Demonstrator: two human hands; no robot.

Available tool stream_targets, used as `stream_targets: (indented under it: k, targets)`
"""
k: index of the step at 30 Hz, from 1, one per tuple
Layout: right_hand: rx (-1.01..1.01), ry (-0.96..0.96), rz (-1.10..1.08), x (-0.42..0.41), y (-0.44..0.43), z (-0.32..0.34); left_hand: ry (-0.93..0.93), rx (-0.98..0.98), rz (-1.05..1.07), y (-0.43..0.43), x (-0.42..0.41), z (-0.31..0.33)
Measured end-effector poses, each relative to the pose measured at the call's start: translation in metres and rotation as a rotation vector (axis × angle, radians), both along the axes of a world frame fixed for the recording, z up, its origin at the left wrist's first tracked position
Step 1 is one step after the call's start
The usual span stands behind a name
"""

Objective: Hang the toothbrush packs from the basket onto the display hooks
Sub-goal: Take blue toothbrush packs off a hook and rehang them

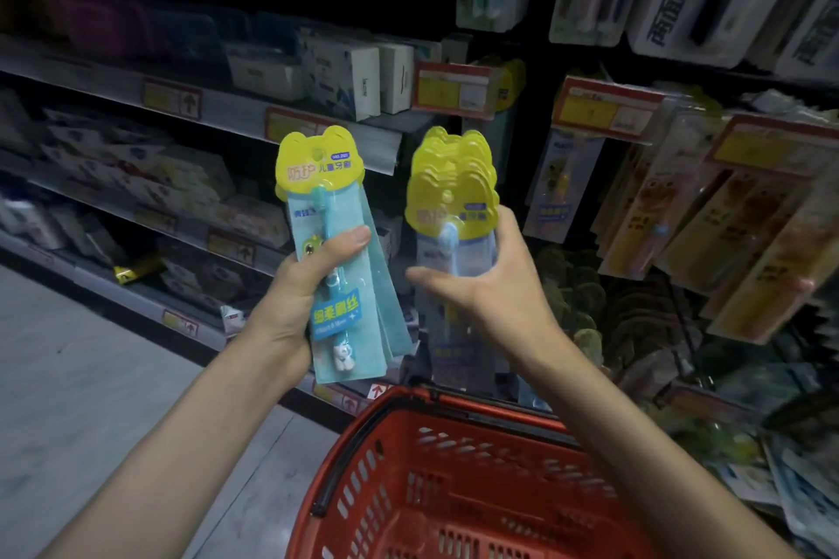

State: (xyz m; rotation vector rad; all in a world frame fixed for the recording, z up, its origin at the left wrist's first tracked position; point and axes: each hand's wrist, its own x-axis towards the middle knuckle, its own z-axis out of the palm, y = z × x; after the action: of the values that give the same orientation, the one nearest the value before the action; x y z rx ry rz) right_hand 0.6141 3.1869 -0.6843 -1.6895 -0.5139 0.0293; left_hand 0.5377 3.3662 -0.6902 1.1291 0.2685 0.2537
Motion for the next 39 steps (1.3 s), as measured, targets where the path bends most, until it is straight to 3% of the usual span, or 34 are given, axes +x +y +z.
stream_targets:
  k: [12,16,19,24,27,34,39]
  targets:
    - [-0.118,0.254,0.086,-0.052,-0.122,-0.067,0.184,0.176,-0.132,-0.046,-0.026,-0.031]
    - [-0.274,0.332,0.174,-0.074,-0.157,-0.111,0.257,0.274,-0.149,-0.056,-0.037,-0.042]
    - [-0.518,0.363,0.217,-0.086,-0.174,-0.175,0.298,0.303,-0.179,-0.063,-0.045,-0.05]
    - [-1.126,0.239,0.348,-0.09,-0.168,-0.283,0.401,0.254,-0.213,-0.074,-0.052,-0.066]
    - [-1.358,0.133,0.414,-0.09,-0.16,-0.327,0.457,0.199,-0.224,-0.075,-0.053,-0.075]
    - [-1.589,-0.066,0.428,-0.099,-0.153,-0.376,0.483,0.185,-0.248,-0.073,-0.057,-0.088]
    - [-1.627,-0.068,0.418,-0.102,-0.154,-0.384,0.519,0.213,-0.25,-0.073,-0.055,-0.092]
